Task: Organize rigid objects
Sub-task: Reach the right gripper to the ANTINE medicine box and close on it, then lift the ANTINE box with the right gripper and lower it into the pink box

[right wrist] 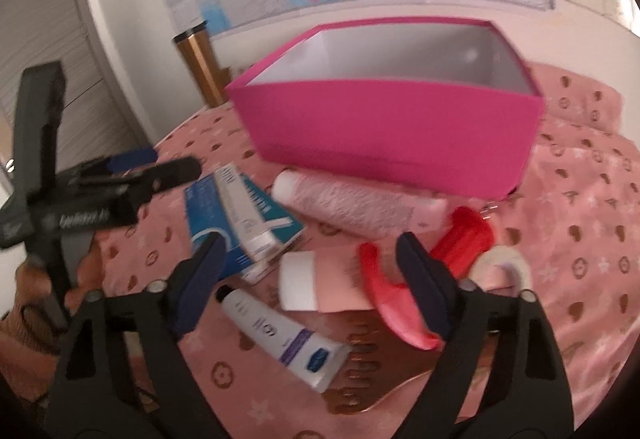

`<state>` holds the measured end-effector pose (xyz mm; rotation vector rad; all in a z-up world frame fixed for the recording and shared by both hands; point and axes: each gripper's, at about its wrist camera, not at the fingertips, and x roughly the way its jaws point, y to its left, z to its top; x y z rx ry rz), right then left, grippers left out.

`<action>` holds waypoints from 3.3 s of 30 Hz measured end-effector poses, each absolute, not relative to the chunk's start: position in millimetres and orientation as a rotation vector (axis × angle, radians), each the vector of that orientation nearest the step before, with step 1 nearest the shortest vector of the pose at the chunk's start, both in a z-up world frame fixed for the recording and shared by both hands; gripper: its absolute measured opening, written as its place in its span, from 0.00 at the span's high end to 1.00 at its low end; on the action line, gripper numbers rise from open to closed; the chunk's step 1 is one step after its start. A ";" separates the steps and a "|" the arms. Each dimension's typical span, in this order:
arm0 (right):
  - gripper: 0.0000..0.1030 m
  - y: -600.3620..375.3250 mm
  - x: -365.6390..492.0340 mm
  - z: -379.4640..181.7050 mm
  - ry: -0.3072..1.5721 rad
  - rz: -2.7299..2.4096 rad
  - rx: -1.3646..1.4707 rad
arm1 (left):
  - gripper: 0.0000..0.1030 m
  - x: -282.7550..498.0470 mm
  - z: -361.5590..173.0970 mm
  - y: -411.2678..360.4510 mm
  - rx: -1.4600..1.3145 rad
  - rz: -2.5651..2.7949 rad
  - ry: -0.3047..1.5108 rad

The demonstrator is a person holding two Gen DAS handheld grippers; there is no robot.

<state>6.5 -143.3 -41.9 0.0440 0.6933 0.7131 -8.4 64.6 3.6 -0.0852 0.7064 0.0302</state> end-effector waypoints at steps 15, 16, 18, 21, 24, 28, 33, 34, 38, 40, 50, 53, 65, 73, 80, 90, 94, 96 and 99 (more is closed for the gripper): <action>0.42 -104.9 -6.1 -45.5 0.724 0.874 -0.016 | 0.31 2.0 -26.0 80.0 -0.158 -0.122 0.809; 0.44 -101.3 -6.2 -47.4 0.738 0.896 -0.012 | 0.32 1.6 -26.6 80.3 -0.162 -0.130 0.812; 0.48 -96.1 -4.5 -52.0 0.770 0.924 -0.004 | 0.32 1.5 -27.6 80.6 -0.168 -0.149 0.817; 0.48 -90.0 1.2 -57.7 0.803 0.934 0.011 | 0.33 1.4 -29.7 77.9 -0.163 -0.178 0.830; 0.48 -88.2 7.5 -59.3 0.817 0.932 0.030 | 0.41 0.3 -31.2 74.9 -0.161 -0.200 0.838; 0.48 -83.2 16.1 -58.2 0.814 0.921 0.023 | 0.42 -3.4 -30.7 73.9 -0.164 -0.220 0.840; 0.48 -84.7 28.9 -57.3 0.815 0.920 0.038 | 0.42 -8.3 -31.7 71.5 -0.157 -0.243 0.846; 0.48 -85.4 32.3 -57.9 0.820 0.921 0.041 | 0.42 -8.1 -32.2 72.3 -0.163 -0.246 0.851; 0.48 -92.8 40.6 -58.7 0.840 0.916 0.077 | 0.43 -5.5 -32.2 78.5 -0.180 -0.242 0.851; 0.48 -91.8 45.3 -58.9 0.848 0.925 0.095 | 0.43 -2.6 -32.7 80.6 -0.194 -0.252 0.852; 0.55 -88.4 60.1 -62.0 0.869 0.917 0.113 | 0.48 -1.1 -31.9 81.2 -0.205 -0.255 0.860; 0.55 -87.3 56.6 -60.7 0.855 0.911 0.089 | 0.48 -3.3 -28.7 79.6 -0.204 -0.260 0.854; 0.55 -98.5 49.7 -55.3 0.827 0.914 0.063 | 0.47 -7.3 -23.8 70.5 -0.187 -0.289 0.844; 0.55 -106.3 63.1 -69.0 0.881 0.916 0.146 | 0.47 -3.2 -30.2 76.0 -0.223 -0.290 0.860; 0.55 -99.2 61.1 -66.6 0.867 0.912 0.110 | 0.47 -4.3 -27.6 71.6 -0.217 -0.290 0.857; 0.55 -111.5 54.4 -38.0 0.806 0.893 0.086 | 0.45 -6.6 7.1 65.2 -0.220 -0.325 0.774; 0.55 -117.3 56.9 -18.1 0.759 0.890 0.068 | 0.45 0.9 26.1 62.7 -0.204 -0.332 0.732; 0.55 -120.3 60.7 -6.7 0.734 0.885 0.064 | 0.45 7.6 35.7 62.6 -0.202 -0.336 0.715; 0.55 -122.9 65.3 9.6 0.690 0.876 0.058 | 0.45 20.8 52.3 61.0 -0.185 -0.333 0.684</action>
